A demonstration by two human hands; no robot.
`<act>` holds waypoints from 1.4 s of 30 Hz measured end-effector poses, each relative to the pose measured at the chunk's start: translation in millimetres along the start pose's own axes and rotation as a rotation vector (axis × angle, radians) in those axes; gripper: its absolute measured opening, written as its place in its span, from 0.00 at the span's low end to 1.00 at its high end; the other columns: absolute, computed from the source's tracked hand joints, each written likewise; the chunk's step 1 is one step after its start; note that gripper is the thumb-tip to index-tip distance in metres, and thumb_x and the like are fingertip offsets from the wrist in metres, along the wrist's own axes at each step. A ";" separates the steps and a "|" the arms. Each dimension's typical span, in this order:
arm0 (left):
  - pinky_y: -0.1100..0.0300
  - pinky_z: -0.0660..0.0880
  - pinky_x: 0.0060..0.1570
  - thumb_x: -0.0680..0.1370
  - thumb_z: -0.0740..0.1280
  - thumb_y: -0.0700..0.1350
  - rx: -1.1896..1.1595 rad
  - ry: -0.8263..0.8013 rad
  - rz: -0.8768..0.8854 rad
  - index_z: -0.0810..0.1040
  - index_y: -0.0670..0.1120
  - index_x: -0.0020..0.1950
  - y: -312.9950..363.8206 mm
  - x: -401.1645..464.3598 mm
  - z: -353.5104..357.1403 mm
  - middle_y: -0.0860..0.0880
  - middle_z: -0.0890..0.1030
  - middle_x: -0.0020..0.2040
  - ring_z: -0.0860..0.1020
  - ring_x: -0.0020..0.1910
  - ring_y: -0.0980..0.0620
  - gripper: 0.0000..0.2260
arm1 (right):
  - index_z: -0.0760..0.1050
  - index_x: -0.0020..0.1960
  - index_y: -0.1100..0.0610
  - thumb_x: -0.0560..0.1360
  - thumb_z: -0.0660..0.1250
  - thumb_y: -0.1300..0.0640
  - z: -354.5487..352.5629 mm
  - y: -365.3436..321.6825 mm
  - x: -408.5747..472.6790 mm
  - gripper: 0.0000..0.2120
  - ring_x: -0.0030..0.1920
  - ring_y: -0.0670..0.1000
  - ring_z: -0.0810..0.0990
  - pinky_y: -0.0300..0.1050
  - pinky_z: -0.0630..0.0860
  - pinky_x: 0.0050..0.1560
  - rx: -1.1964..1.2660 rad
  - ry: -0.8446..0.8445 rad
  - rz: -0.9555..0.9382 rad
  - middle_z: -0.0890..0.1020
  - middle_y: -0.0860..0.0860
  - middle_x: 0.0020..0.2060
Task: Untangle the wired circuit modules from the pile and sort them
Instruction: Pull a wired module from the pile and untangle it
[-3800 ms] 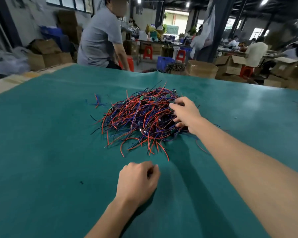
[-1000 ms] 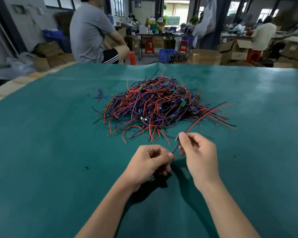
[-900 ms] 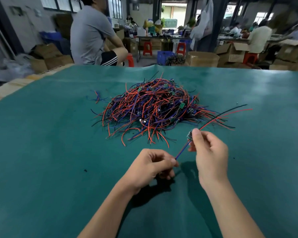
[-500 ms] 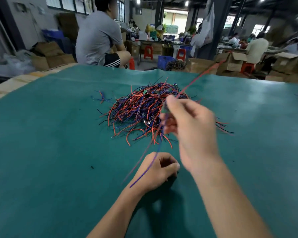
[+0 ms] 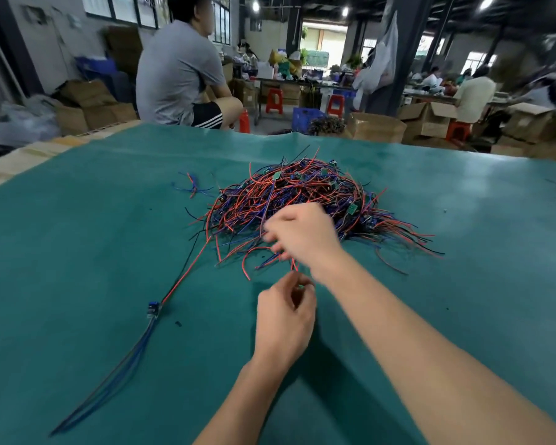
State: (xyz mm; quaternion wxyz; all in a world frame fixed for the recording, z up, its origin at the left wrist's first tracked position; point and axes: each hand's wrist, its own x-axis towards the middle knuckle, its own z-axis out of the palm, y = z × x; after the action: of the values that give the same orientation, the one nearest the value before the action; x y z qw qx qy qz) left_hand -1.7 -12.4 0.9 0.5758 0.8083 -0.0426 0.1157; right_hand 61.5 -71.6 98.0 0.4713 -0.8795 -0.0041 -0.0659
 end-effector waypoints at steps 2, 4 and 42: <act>0.60 0.74 0.37 0.77 0.65 0.41 -0.029 0.020 0.010 0.79 0.49 0.44 2.4 2.6 1.3 0.49 0.81 0.32 0.77 0.32 0.52 0.05 | 0.84 0.36 0.47 0.68 0.66 0.54 -34.0 27.1 24.7 0.08 0.46 0.59 0.86 0.61 0.83 0.51 -0.006 0.197 0.082 0.87 0.50 0.37; 0.56 0.76 0.39 0.76 0.65 0.44 -0.016 -0.030 -0.003 0.78 0.51 0.44 4.0 4.2 4.9 0.48 0.82 0.32 0.79 0.33 0.49 0.04 | 0.84 0.43 0.48 0.71 0.66 0.60 -59.7 57.0 51.0 0.10 0.55 0.61 0.83 0.59 0.80 0.60 -0.114 0.320 0.157 0.87 0.53 0.50; 0.62 0.77 0.36 0.77 0.71 0.45 -0.554 -0.430 -0.223 0.77 0.40 0.58 18.3 -5.4 -1.5 0.43 0.86 0.42 0.83 0.37 0.50 0.13 | 0.81 0.53 0.62 0.78 0.62 0.73 -46.3 95.5 -81.2 0.12 0.38 0.51 0.82 0.42 0.78 0.34 1.049 0.078 0.189 0.84 0.57 0.41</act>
State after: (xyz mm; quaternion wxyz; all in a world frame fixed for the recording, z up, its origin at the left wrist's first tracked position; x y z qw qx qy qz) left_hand -10.8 -17.4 16.9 0.7597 0.6273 -0.1039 -0.1363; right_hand -17.6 -158.7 34.5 0.8514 -0.5192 0.0601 -0.0449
